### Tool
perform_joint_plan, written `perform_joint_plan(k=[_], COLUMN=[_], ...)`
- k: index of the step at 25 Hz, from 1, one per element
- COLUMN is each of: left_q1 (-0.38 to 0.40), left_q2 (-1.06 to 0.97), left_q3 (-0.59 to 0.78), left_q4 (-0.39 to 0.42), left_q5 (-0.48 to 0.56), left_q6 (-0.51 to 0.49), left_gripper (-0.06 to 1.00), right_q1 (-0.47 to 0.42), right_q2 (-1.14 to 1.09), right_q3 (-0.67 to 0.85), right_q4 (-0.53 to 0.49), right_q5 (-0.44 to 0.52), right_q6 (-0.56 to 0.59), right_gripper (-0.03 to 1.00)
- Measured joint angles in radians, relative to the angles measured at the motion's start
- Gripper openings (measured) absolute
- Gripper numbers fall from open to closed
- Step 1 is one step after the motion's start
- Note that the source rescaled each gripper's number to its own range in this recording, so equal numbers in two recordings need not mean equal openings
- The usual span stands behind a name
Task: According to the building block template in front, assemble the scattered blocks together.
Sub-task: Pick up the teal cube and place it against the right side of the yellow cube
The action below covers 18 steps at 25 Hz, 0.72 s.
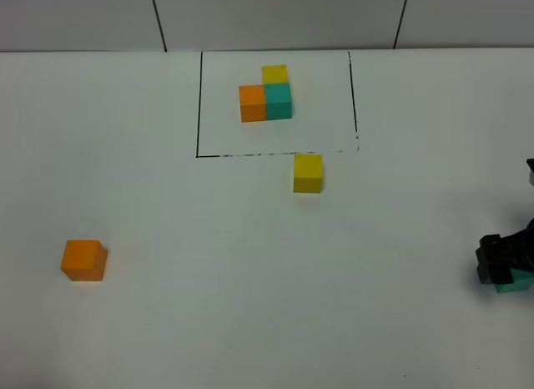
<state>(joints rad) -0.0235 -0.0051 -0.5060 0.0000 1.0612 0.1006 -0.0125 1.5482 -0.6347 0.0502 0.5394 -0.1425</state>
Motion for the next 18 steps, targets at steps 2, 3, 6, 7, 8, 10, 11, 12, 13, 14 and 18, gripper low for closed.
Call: perform_joint_plan(k=[2,3,6,7,8,10,11,12,13,14,18], left_q1=[0.000,0.000,0.000,0.000,0.000,0.000,0.000,0.000,0.000,0.000,0.000], left_q2=[0.000,0.000,0.000,0.000,0.000,0.000,0.000,0.000,0.000,0.000,0.000], left_q3=[0.000,0.000,0.000,0.000,0.000,0.000,0.000,0.000,0.000,0.000,0.000], left_q4=[0.000,0.000,0.000,0.000,0.000,0.000,0.000,0.000,0.000,0.000,0.000], left_q5=[0.000,0.000,0.000,0.000,0.000,0.000,0.000,0.000,0.000,0.000,0.000], left_q6=[0.000,0.000,0.000,0.000,0.000,0.000,0.000,0.000,0.000,0.000,0.000], left_gripper=[0.72,0.72,0.72,0.72,0.72,0.72,0.72,0.72,0.72,0.72,0.72], right_q1=[-0.021,-0.030,-0.037,-0.037,-0.037,-0.037,-0.037,-0.037,-0.037,-0.037,-0.037], right_q2=[0.036,0.052,0.085,0.095,0.103,0.116,0.122,0.125,0.129,0.130,0.132], right_q3=[0.000,0.000,0.000,0.000,-0.001,-0.001,-0.001,-0.001,-0.001,-0.001,-0.001], right_q4=[0.003,0.006,0.009,0.012,0.015,0.016,0.016,0.018,0.019,0.022,0.035], right_q5=[-0.014,-0.022,-0.046,-0.053,-0.058,-0.063,-0.068,-0.070,-0.073,-0.075,-0.080], right_q6=[-0.010,-0.013,-0.019,-0.021,-0.021,-0.022,-0.026,-0.032,-0.036,-0.039,-0.041], right_gripper=[0.81,0.81,0.81,0.81,0.80,0.79,0.78,0.76,0.74,0.72,0.54])
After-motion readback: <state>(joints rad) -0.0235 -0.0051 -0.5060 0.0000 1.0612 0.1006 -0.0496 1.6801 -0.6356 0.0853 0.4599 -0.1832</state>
